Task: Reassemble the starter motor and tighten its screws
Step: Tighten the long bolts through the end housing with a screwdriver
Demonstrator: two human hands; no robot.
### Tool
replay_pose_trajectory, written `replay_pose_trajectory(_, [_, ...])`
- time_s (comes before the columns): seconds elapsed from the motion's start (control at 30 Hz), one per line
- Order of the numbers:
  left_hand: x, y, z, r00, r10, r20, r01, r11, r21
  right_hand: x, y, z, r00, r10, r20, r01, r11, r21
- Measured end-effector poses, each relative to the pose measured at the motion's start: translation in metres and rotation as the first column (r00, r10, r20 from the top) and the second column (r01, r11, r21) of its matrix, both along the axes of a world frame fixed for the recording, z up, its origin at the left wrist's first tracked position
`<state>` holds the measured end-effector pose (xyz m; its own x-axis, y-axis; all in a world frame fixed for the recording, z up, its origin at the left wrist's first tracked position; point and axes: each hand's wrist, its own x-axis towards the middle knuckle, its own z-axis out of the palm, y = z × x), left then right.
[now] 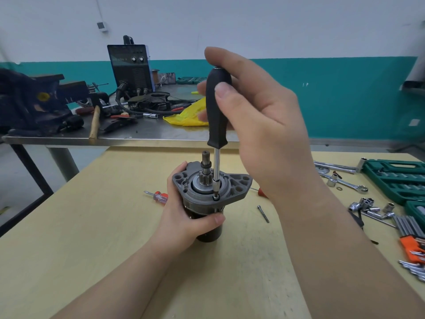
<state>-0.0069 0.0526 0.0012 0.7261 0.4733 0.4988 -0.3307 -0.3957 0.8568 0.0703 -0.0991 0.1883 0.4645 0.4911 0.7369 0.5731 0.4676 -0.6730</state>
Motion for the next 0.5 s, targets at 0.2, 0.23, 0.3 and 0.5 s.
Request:
replay_pose_trajectory(0.2, [-0.001,-0.0021,0.0024,1.0,0.007,0.0,-0.007,1.0,0.008,-0.0014,0.0021,-0.001,0.998,-0.051,0.028,0.051,0.999,0.009])
replay_pose_trajectory(0.23, [-0.0013,-0.0022,0.0027,1.0,0.008,0.0,-0.008,1.0,0.011,-0.001,0.0026,-0.0016,0.999,-0.037,0.012,0.037,0.999,0.01])
replay_pose_trajectory(0.3, [-0.0012,-0.0023,0.0027,1.0,0.012,0.002,-0.012,1.0,0.02,0.0003,0.0026,-0.0023,1.0,0.003,-0.024,-0.003,1.0,0.011])
replay_pose_trajectory(0.5, [-0.0008,-0.0021,0.003,1.0,0.015,0.003,-0.015,1.0,0.022,-0.0019,0.0015,-0.0009,0.997,-0.075,0.034,0.075,0.997,0.01])
